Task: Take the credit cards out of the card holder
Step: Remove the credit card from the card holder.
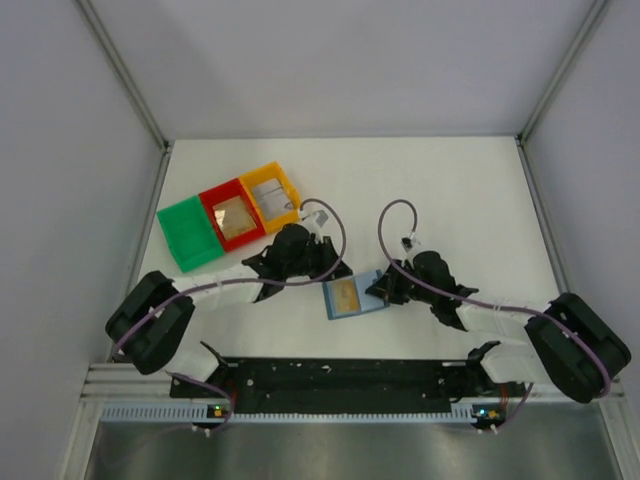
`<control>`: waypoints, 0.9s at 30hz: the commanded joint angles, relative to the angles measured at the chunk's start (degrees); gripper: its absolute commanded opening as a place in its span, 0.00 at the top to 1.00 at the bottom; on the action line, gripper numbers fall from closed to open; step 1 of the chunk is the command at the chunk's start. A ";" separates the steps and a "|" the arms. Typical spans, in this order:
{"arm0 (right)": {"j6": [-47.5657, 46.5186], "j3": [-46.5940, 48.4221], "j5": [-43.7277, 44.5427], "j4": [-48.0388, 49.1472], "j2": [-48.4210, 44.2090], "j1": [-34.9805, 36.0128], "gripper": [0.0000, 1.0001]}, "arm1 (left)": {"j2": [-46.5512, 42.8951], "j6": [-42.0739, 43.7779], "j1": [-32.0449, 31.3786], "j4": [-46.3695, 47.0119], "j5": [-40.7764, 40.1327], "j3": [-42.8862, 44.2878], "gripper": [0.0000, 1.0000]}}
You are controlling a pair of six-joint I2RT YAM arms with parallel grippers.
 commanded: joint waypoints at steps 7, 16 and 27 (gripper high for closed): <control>-0.72 7.65 -6.61 4.17 6.84 -0.46 0.84 | -7.93 -0.27 4.44 -1.78 -1.74 -12.31 0.84; -0.72 10.38 -6.44 3.39 12.82 -0.46 0.78 | -3.54 -0.53 5.06 0.77 2.74 -10.74 0.84; -1.25 10.64 -7.22 2.94 18.01 -0.46 0.75 | 1.29 -0.18 4.45 2.09 3.80 -9.68 0.84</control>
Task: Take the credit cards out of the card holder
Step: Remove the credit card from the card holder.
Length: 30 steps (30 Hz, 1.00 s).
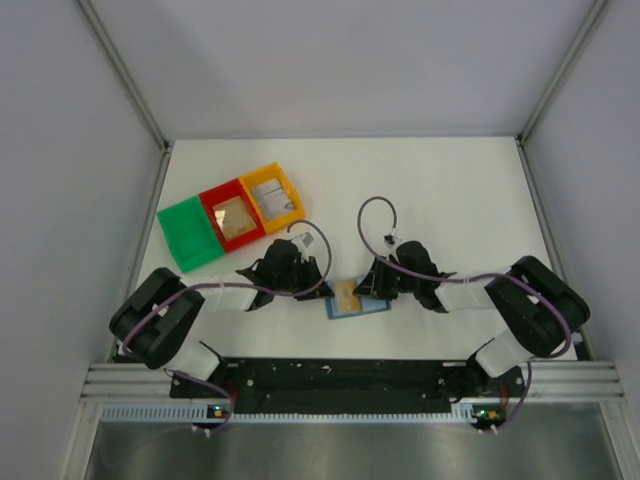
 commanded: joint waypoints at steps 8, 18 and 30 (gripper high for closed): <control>0.50 0.67 -4.69 5.40 4.08 -0.24 0.74 | 7.59 0.23 -0.91 3.23 1.00 1.66 0.85; 3.23 -1.26 -8.47 11.39 3.11 -0.77 0.91 | 7.51 1.37 -0.82 1.39 -1.28 0.70 0.87; 3.41 -4.78 -14.71 17.98 2.41 -4.55 1.00 | 7.33 3.13 0.14 -0.90 -3.31 0.26 0.91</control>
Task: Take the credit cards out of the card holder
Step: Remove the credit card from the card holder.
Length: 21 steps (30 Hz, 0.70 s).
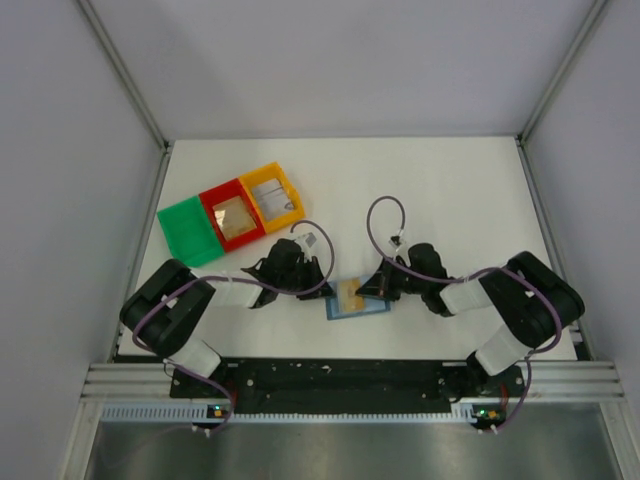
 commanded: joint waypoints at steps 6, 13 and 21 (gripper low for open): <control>-0.62 -1.39 -6.70 7.35 0.69 -1.77 0.96 | 1.28 2.54 0.34 -4.01 -4.14 -1.19 0.92; 1.75 -3.07 -9.33 14.11 4.46 -3.45 0.91 | -0.65 1.49 0.25 -2.69 -3.26 -1.80 0.92; 3.69 -2.89 -10.57 18.16 7.02 -3.45 0.91 | -6.18 -0.01 0.08 -3.39 -1.94 -0.84 0.90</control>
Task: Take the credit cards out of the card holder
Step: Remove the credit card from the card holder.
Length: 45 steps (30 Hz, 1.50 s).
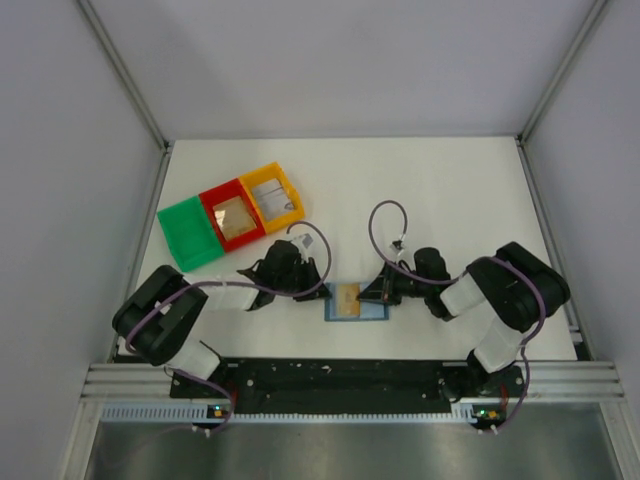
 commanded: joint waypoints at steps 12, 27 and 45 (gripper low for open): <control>-0.03 1.62 -1.80 3.11 0.94 -0.48 0.93 | -3.27 -0.76 -1.48 -2.31 1.98 4.47 0.88; 0.94 2.15 -1.19 4.16 2.35 -0.39 0.91 | 4.30 -0.05 -2.62 -0.28 2.60 3.95 0.90; -1.16 -2.16 -3.65 2.51 -2.83 -5.57 1.00 | 4.56 1.88 -1.05 -2.30 -0.83 1.40 0.93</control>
